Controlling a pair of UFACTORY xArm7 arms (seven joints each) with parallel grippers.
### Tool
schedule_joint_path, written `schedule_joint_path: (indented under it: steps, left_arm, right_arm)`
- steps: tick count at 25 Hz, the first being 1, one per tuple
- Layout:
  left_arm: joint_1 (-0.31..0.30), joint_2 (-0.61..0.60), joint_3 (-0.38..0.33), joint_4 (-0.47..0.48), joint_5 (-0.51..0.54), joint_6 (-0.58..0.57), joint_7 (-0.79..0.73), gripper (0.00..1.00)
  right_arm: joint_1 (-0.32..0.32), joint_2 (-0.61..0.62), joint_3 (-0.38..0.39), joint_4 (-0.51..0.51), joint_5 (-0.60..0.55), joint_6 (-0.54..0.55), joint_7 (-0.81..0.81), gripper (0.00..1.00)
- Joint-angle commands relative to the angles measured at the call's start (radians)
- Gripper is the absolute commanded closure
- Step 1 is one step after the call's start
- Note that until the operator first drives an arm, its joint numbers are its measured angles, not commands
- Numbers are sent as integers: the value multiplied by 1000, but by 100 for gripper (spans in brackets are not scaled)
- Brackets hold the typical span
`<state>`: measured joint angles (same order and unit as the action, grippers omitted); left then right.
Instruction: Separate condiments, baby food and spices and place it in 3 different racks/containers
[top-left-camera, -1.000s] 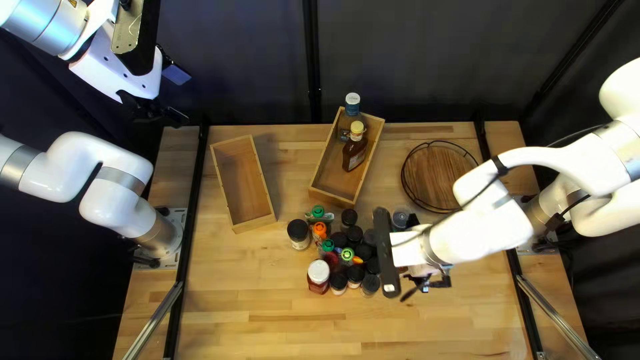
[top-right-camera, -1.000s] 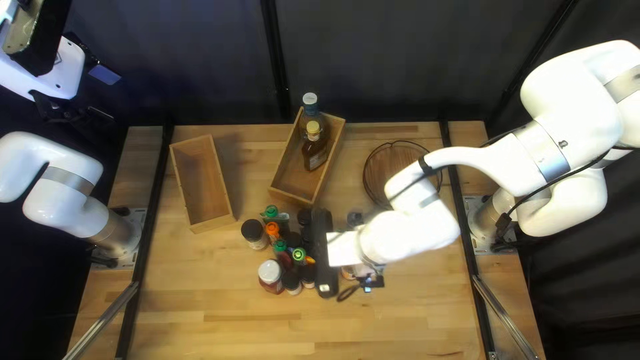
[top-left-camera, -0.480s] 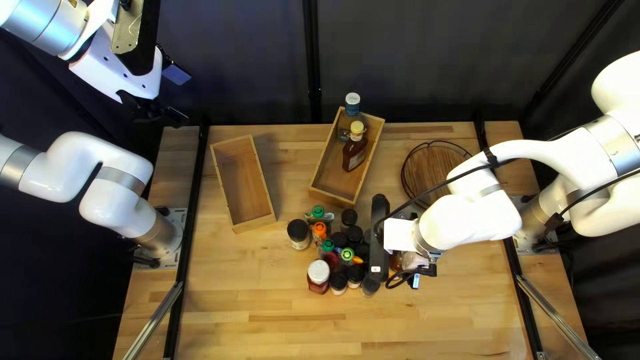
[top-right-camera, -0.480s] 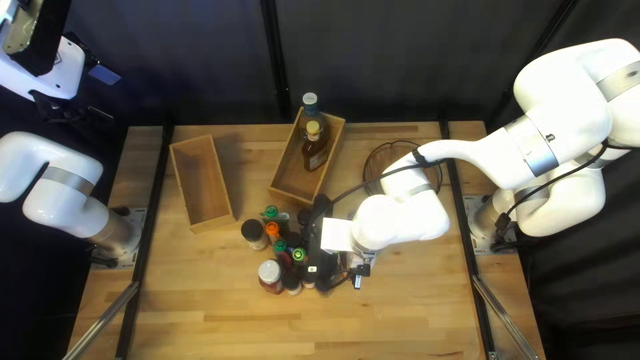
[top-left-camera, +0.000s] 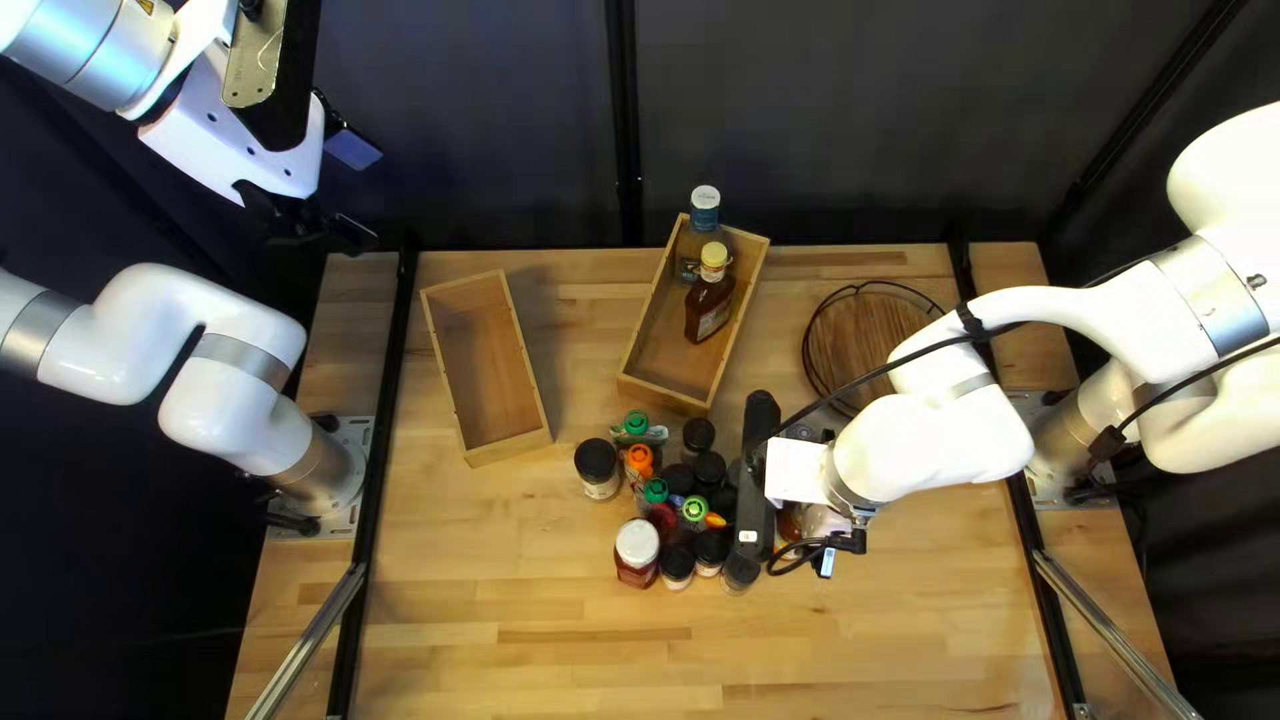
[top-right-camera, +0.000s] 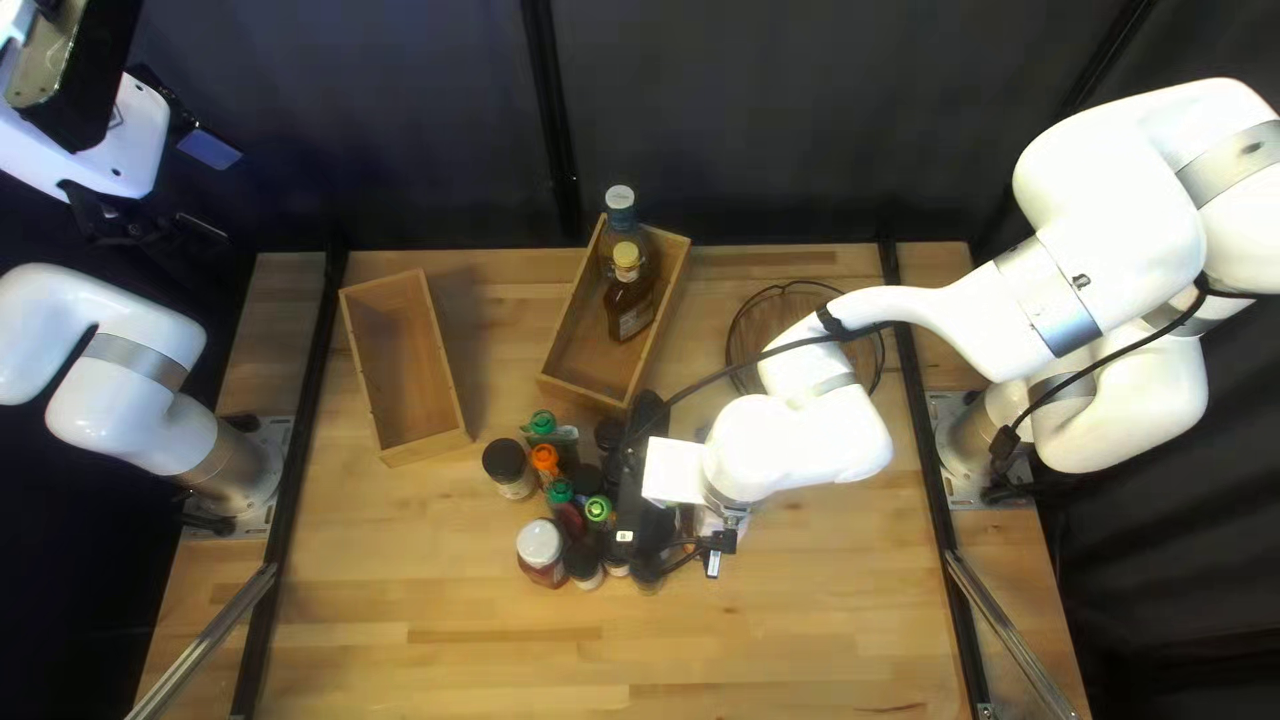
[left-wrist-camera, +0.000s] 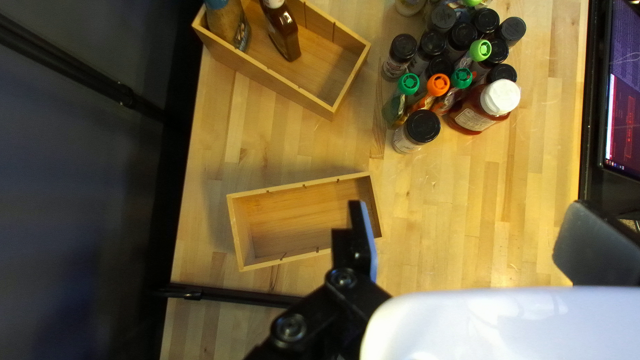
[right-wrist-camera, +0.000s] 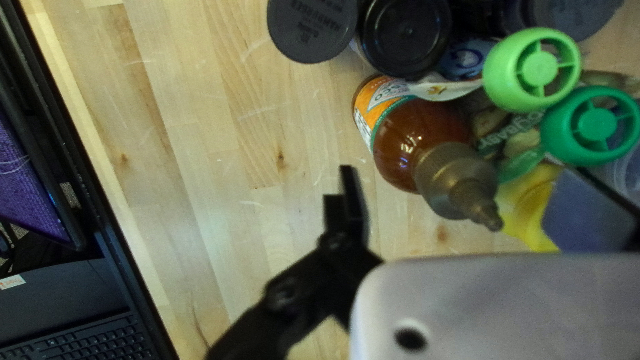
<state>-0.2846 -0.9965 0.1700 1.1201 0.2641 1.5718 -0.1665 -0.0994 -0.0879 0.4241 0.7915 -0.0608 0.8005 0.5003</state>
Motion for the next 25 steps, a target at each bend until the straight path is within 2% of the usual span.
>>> schedule_joint_path:
  steps: [1, 4, 9, 14, 18, 22, 25]
  left_arm:
    - [0, 0, 0, 0, 0, 0, 0, 0]
    - [0, 0, 0, 0, 0, 0, 0, 0]
    - [0, 0, 0, 0, 0, 0, 0, 0]
    - [0, 0, 0, 0, 0, 0, 0, 0]
    - [0, 0, 0, 0, 0, 0, 0, 0]
    - [0, 0, 0, 0, 0, 0, 0, 0]
    - [0, 0, 0, 0, 0, 0, 0, 0]
  right_arm:
    - [0, -2, 0, -3, -2, -1, 2, 99]
    - [9, -37, 9, 16, 3, 49, 11, 99]
    - [26, -114, 4, 116, 26, 216, -32, 99]
    - [21, -192, -80, 259, 72, 393, -216, 100]
    - [0, -202, -144, 388, 65, 505, -336, 100]
    - [-35, -177, -216, 487, 53, 557, -461, 100]
    - [-69, -179, -284, 500, 48, 555, -563, 100]
